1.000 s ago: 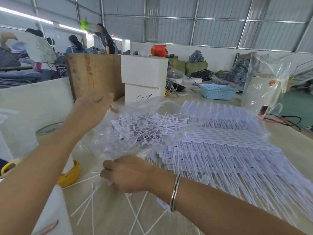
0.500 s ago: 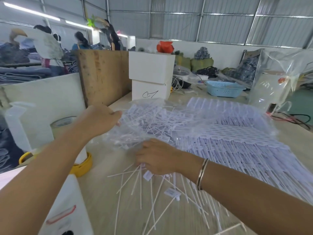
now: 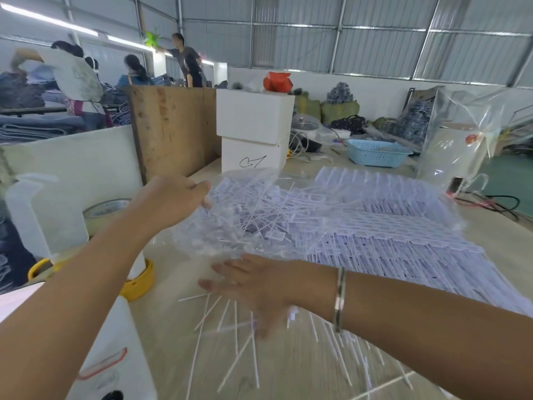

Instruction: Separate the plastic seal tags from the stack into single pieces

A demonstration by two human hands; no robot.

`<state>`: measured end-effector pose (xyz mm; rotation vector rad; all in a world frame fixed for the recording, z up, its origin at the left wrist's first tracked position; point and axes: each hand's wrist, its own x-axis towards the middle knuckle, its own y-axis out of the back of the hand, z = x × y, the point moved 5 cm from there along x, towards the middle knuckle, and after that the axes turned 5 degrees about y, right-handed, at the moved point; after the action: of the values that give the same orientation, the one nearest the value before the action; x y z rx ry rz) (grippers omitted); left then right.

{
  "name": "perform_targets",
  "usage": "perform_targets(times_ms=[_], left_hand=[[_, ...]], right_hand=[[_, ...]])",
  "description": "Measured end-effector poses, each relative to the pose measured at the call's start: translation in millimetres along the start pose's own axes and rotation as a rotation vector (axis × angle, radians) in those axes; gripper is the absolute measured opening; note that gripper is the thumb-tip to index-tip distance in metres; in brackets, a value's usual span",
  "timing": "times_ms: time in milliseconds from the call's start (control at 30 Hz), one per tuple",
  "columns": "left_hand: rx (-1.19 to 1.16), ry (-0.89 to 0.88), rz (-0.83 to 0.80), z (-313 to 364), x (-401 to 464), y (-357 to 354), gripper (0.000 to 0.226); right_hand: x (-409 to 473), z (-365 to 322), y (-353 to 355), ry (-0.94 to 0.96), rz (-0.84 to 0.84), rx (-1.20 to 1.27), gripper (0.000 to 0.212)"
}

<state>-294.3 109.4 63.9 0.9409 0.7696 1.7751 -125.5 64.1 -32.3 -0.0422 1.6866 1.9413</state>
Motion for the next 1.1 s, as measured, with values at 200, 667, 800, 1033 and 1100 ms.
perform_targets(times_ms=[200,667,800,1033,1100], left_hand=[[-0.067,-0.004,-0.006,-2.5,3.0,-1.3,0.045],[-0.290,0.041,0.098,2.2,0.1,11.3,0.047],[-0.267,0.078,0.064,2.5,-0.6,8.9,0.048],[-0.148,0.096,0.174,8.7,-4.2,16.2,0.055],[-0.067,0.092,0.197,8.8,-4.2,19.6,0.053]], right_hand=[[29.1,19.0,17.4,-0.037,0.182,-0.186,0.063],[-13.4,54.9,44.1,-0.066,0.566,0.618,0.023],[-45.1,73.8,85.3,-0.075,0.987,1.024,0.032],[-81.4,106.9,155.0,0.035,1.437,1.275,0.035],[-88.0,114.2,167.1,0.068,1.455,1.374,0.034]])
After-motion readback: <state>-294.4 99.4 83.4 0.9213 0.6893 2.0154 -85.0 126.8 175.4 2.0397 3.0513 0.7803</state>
